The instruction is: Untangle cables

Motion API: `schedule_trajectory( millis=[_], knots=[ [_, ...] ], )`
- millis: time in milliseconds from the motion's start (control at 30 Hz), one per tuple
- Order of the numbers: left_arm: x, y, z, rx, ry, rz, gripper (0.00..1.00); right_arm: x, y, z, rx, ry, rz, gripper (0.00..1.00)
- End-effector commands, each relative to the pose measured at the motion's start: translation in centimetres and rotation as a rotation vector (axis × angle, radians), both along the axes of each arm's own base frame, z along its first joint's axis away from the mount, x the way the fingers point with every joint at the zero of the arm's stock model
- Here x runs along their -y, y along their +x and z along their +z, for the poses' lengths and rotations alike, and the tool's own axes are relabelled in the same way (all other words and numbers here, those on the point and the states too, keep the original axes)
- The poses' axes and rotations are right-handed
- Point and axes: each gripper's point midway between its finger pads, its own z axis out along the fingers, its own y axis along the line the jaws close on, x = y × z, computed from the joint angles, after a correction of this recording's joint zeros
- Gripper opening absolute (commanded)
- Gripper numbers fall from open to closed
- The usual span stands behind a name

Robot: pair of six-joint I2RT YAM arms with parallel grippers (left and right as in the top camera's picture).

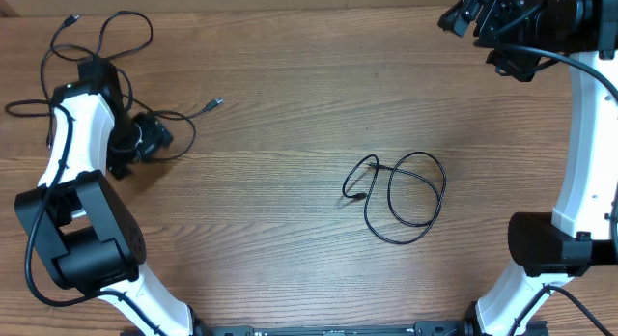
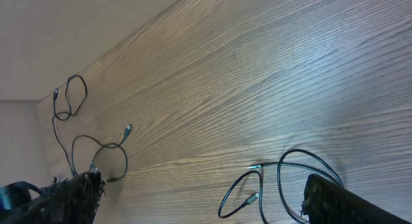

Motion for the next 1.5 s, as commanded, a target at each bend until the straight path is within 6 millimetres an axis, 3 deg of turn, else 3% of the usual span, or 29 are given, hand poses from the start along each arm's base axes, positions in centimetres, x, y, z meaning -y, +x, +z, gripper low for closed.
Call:
schedule_trajectory(
  millis=[0,167,533,733,1000,1200,1467],
  knots=[
    [-2.3,-2.2,-1.7,-0.069,0.141,0.083,0.87,-0.1,-0.1,0.7,0.023,0.000,0.008,1.00],
    [-1.6,-1.4,-4.2,0.009,0.097,0.174,0.83,-0.1,-0.1,0.7,0.025,0.000,0.008,1.00],
    [0.1,2.6,-4.1,0.187,-0.049,0.337,0.81,0.0,0.0,0.7,0.027,0.002,0.005,1.00],
    [0.2,2.1,-5.0,0.170,-0.054,0.399,0.74,0.0,0.0,0.7,0.028,0.001,0.005,1.00],
    [-0.1,1.6,-5.8,0.144,-0.030,0.407,0.55,0.0,0.0,0.8,0.030,0.002,0.006,1.00],
    [-0.6,1.5,-6.3,0.136,-0.001,0.409,0.22,0.0,0.0,0.8,0.030,0.001,0.005,1.00],
    [-1.3,2.7,-6.4,0.181,0.031,0.327,0.04,0.0,0.0,0.8,0.029,0.002,0.005,1.00]
  ],
)
